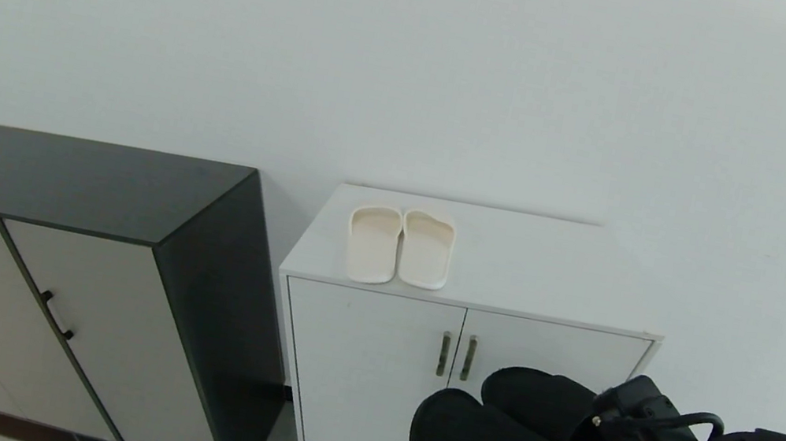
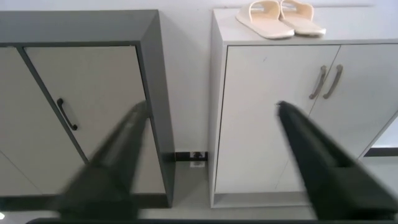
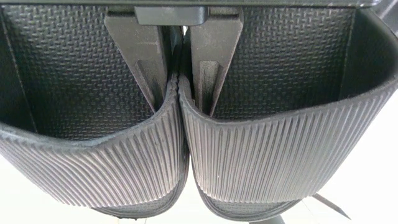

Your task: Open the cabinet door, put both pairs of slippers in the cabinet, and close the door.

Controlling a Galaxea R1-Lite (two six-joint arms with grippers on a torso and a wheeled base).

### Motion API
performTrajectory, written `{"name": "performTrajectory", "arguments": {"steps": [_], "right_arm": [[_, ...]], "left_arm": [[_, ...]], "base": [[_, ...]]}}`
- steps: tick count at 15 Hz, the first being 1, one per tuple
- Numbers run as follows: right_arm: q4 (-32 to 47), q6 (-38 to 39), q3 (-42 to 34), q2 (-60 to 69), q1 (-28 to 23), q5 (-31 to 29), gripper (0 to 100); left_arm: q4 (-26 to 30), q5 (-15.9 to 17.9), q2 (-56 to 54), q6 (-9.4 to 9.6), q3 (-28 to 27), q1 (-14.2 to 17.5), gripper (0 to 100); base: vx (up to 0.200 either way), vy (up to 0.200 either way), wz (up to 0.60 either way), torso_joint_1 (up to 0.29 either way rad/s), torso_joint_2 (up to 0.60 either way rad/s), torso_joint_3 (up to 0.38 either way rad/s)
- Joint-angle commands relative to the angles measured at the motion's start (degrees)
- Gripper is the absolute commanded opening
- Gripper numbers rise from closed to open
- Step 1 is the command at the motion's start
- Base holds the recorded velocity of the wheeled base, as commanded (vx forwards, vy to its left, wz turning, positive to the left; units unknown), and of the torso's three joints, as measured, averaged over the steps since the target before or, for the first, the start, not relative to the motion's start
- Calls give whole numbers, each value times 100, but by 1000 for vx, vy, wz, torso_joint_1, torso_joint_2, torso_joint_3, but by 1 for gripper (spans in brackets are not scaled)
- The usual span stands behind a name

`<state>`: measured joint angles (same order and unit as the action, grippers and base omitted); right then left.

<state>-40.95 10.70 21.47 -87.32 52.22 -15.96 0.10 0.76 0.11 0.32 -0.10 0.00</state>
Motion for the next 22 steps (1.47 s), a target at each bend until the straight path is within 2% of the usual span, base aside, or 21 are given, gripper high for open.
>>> {"name": "performTrajectory", "arguments": {"steps": [1,22], "right_arm": [[-36,2,7,-31,33,-4,0],[-98,2,-90,-101,33,5,0]], "left_arm": [[-1,-5,-2,-5,1,0,100],[-1,21,-2,83,1,0,100]], "base": [[0,0,0,-149,383,198],[0,0,0,-195,495,294]]}}
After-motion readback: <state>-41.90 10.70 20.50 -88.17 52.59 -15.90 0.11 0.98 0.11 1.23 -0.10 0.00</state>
